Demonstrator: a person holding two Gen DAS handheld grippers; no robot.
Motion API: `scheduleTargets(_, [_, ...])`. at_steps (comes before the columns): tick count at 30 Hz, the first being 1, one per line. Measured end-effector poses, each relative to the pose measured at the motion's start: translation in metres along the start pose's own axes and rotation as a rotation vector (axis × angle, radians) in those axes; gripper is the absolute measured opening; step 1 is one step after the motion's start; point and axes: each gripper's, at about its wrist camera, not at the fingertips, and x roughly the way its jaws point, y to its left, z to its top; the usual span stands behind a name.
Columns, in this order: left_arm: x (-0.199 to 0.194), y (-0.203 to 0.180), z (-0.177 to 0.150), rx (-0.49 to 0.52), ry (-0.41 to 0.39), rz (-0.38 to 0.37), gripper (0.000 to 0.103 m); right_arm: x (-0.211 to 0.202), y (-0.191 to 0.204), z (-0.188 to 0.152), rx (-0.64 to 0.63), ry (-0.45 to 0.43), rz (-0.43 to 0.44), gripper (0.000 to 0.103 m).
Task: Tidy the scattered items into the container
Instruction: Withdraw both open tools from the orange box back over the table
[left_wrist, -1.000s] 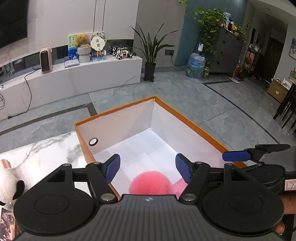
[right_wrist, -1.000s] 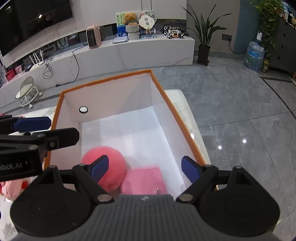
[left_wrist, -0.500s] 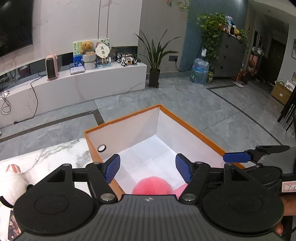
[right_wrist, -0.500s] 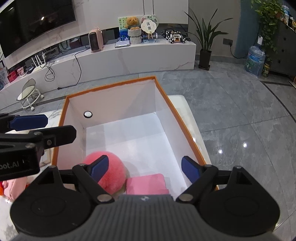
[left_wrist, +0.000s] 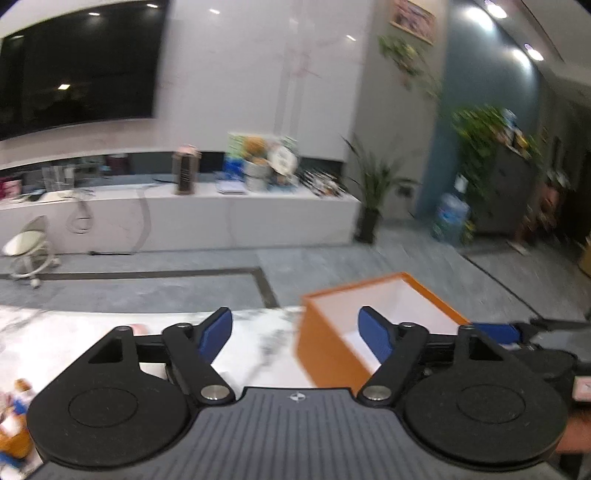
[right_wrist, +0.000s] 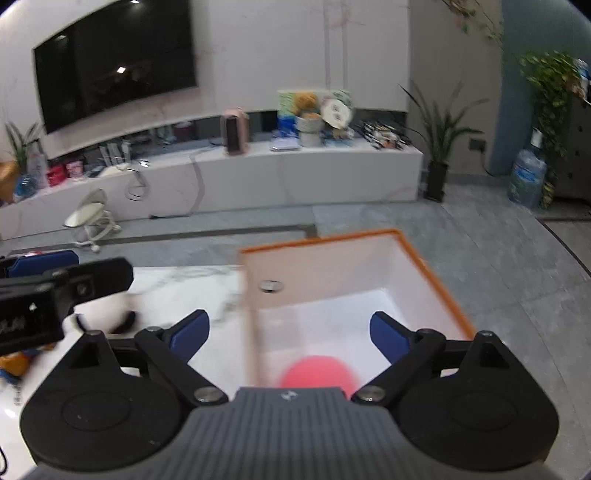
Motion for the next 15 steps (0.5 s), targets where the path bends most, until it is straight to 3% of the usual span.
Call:
scheduleTargets(10, [-0.038,0.088,-0.015,-0.118,-0.040,0.108,0.090,-0.009,0.120,-0.041,-0.016,-0.011,0.108,0.102])
scheduleTargets(15, [-0.045,0.123,-0.019,-0.241,-0.019,0.183,0.090,0.024,0.162,-0.081,-0.115,0.104,0.072,0.102])
